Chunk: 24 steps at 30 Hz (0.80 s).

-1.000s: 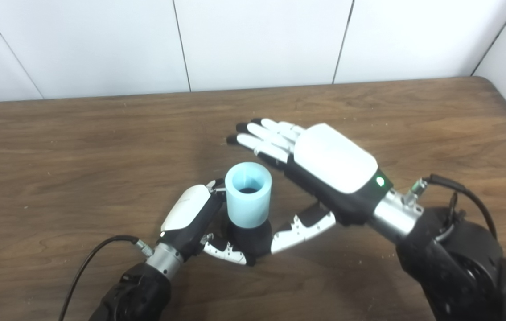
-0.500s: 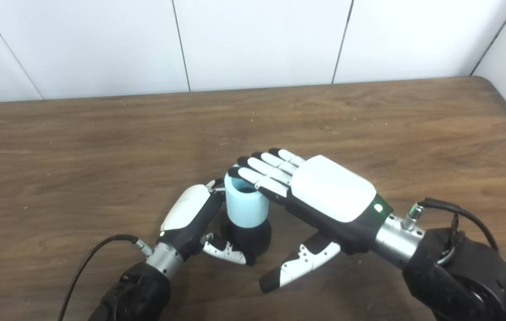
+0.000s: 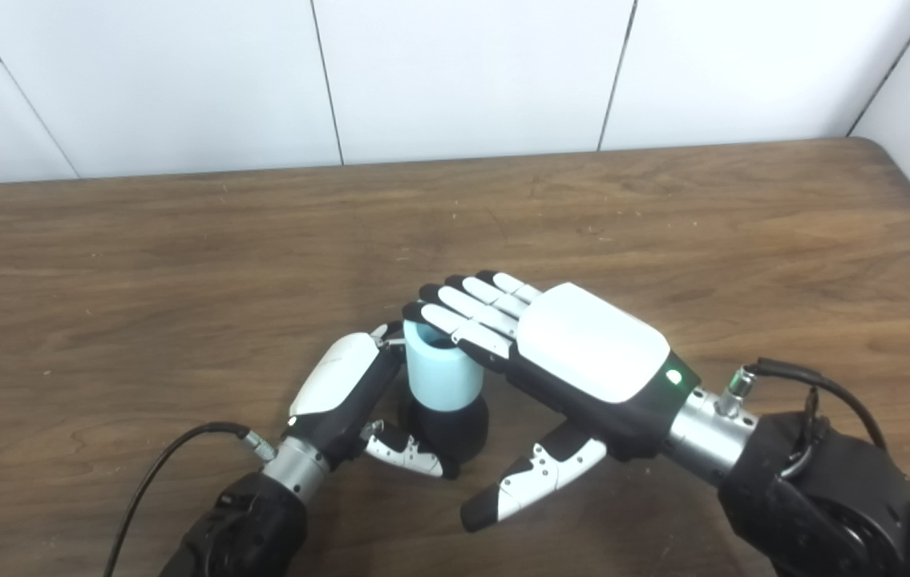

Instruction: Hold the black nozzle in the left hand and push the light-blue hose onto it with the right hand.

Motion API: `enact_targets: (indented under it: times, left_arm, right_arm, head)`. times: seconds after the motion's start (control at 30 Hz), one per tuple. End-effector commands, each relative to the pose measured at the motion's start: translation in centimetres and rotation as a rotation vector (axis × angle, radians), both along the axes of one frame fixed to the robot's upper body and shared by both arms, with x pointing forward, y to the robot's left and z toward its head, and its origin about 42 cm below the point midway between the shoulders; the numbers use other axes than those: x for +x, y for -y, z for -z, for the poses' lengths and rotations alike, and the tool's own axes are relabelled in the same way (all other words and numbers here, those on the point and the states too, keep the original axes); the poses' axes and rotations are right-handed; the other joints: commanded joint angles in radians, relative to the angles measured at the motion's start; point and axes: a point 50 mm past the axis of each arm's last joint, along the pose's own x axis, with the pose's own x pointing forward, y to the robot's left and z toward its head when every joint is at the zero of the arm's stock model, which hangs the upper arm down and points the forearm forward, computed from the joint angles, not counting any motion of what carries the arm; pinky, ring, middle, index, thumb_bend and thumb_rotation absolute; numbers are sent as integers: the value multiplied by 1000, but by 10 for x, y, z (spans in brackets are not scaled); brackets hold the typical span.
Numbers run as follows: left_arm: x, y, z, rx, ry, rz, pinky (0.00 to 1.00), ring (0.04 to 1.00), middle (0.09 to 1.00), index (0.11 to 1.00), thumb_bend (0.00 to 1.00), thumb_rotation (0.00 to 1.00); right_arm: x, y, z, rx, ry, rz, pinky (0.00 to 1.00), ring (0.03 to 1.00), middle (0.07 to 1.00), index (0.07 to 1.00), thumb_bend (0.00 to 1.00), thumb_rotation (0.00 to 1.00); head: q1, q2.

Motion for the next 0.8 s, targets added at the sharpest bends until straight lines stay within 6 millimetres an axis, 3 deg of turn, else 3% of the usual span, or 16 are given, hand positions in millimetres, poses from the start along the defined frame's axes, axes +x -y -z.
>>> enact_targets:
  times: [0.0,0.37,0.77]
  left_arm:
    - [-8,-1,22,68,-127,26,979,672,519,464,519,0]
    - [-8,-2,22,66,-127,29,979,671,530,453,517,0]
    - [-8,-3,23,65,-126,28,979,669,532,450,516,0]
  right_arm:
    - [-3,-2,-14,17,93,-25,1000,1000,1000,997,680,1000]
    - [-1,1,-24,54,141,-38,1000,1000,1000,997,678,1000]
    - [-4,3,-17,41,135,-22,1000,1000,1000,996,655,1000]
  head:
    - [0,0]
    - [0,3]
    - [-1,5]
